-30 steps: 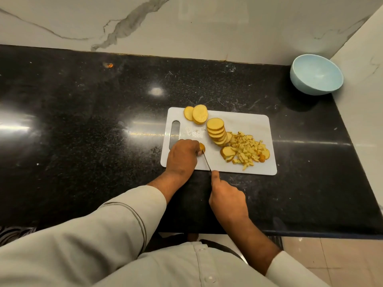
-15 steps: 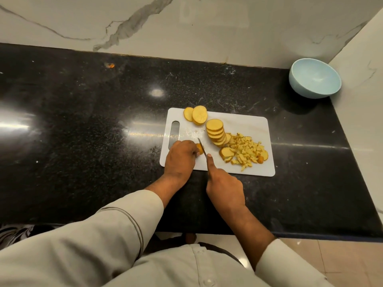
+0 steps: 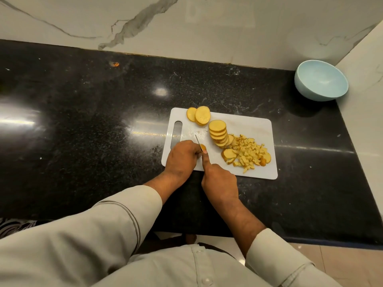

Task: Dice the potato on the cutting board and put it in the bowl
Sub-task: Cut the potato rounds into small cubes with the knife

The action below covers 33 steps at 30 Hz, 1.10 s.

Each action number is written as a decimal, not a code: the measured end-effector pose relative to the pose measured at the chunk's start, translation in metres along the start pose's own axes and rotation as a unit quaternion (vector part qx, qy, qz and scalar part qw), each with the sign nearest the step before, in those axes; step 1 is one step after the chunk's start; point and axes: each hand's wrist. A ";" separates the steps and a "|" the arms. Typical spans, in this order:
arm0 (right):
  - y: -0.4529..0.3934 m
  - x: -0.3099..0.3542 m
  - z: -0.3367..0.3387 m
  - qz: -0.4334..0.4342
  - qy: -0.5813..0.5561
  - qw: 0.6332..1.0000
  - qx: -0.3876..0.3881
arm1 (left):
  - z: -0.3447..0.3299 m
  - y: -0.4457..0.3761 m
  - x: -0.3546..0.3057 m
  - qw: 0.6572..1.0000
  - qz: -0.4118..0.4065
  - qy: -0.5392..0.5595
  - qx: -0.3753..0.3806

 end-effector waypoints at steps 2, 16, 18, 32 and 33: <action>-0.007 0.001 -0.001 0.007 0.009 1.000 0.007 | 0.000 0.000 0.001 1.000 -0.003 0.003 -0.007; 0.044 -0.021 -0.001 0.010 0.011 0.998 0.059 | -0.002 -0.002 -0.001 1.000 0.031 0.001 -0.003; 0.057 -0.025 -0.002 0.006 0.006 0.998 0.068 | -0.002 -0.001 0.000 1.000 0.026 -0.002 -0.005; 0.013 -0.003 0.005 0.001 -0.013 1.000 -0.016 | -0.002 0.009 0.004 0.995 -0.070 -0.049 -0.041; 0.012 -0.003 0.004 0.001 -0.018 1.000 -0.014 | -0.002 0.010 0.004 0.996 -0.070 -0.048 -0.041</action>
Point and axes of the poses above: each hand's wrist, its own y-axis away from the middle knuckle, its own z-axis out of the back of the hand, x = y × z, and after that the axes turned 3 degrees about -y, right-handed
